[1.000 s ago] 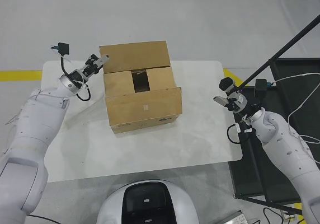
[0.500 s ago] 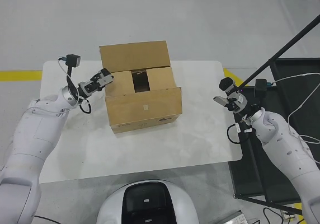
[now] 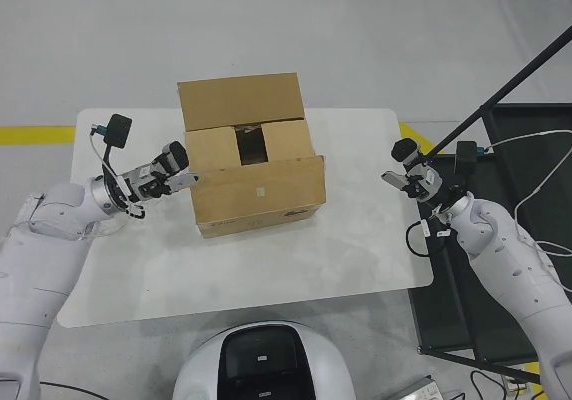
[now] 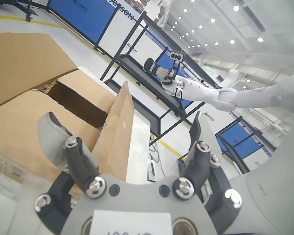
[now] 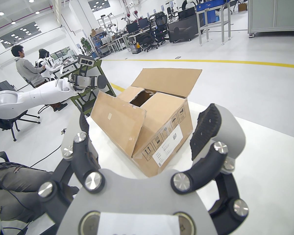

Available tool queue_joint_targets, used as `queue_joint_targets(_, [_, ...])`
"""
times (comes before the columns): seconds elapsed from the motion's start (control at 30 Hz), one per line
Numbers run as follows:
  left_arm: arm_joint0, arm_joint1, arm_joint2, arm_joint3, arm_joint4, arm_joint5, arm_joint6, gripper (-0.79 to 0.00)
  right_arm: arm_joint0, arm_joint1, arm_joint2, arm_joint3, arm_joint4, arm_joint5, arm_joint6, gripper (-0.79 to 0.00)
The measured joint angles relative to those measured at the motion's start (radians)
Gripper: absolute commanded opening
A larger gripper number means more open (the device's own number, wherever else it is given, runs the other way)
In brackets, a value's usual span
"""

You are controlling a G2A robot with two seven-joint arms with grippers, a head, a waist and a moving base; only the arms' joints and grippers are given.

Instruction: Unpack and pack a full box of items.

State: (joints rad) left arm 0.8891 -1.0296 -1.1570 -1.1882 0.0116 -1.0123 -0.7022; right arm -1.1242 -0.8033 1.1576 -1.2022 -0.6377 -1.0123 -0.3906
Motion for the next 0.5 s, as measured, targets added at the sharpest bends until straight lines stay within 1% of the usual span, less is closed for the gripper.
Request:
queue_joint_targets(0.1, [0.041, 0.002, -0.024, -0.041, 0.161, 0.000, 0.117, 0.000, 0.000, 0.000, 0.000, 0.000, 0.000, 0.000, 0.000, 0.000])
queue_joint_targets(0.23, [0.055, 0.002, 0.001, -0.054, 0.394, 0.000, 0.276, 0.000, 0.000, 0.000, 0.000, 0.000, 0.000, 0.000, 0.000, 0.000])
queue_joint_targets(0.33, [0.042, 0.002, 0.038, -0.019, 0.558, 0.000, 0.433, 0.000, 0.000, 0.000, 0.000, 0.000, 0.000, 0.000, 0.000, 0.000])
queue_joint_targets(0.5, [-0.009, 0.007, 0.110, 0.043, 0.801, 0.000, 0.716, 0.000, 0.000, 0.000, 0.000, 0.000, 0.000, 0.000, 0.000, 0.000])
